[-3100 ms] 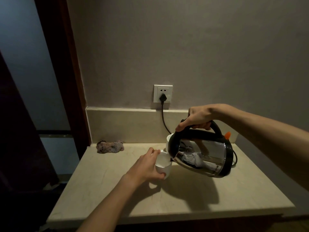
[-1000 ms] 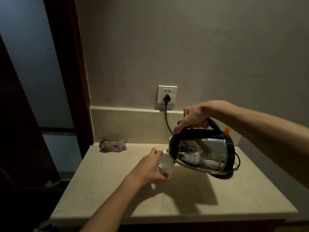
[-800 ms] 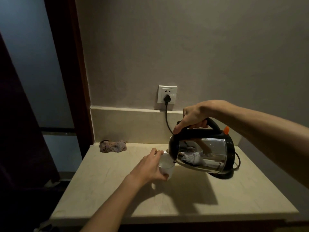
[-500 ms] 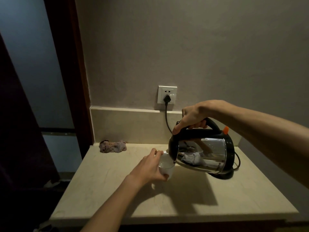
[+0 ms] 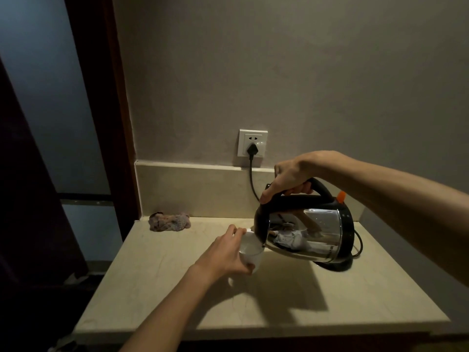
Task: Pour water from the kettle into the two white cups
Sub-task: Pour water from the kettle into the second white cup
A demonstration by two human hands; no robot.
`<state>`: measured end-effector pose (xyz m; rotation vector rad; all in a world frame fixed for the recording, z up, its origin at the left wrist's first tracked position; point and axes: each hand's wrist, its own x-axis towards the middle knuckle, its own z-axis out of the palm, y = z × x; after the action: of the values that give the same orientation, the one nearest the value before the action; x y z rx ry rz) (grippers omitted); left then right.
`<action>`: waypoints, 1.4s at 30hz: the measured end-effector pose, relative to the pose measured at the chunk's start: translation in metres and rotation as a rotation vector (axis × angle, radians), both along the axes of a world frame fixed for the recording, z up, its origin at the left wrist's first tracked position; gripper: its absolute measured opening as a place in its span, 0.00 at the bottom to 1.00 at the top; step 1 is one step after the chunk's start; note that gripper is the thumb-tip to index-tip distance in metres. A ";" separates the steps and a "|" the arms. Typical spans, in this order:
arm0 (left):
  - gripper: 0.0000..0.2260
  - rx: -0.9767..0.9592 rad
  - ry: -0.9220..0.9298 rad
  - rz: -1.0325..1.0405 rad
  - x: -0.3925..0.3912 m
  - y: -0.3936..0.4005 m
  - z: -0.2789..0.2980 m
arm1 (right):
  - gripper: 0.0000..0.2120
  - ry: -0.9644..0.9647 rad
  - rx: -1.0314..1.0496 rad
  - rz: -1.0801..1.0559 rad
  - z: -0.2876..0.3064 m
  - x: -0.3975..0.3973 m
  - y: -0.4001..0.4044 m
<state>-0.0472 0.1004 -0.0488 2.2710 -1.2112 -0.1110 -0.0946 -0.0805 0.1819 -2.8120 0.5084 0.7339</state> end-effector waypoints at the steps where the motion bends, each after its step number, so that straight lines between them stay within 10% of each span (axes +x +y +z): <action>1: 0.46 -0.001 0.001 -0.002 0.000 0.000 0.000 | 0.21 -0.001 -0.003 0.004 0.000 0.000 0.001; 42: 0.44 -0.014 0.017 -0.013 -0.001 0.001 0.001 | 0.21 0.030 -0.051 0.033 0.002 0.011 0.008</action>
<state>-0.0484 0.1011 -0.0481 2.2460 -1.2151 -0.1267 -0.0839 -0.0721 0.1841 -2.8673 0.4936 0.7809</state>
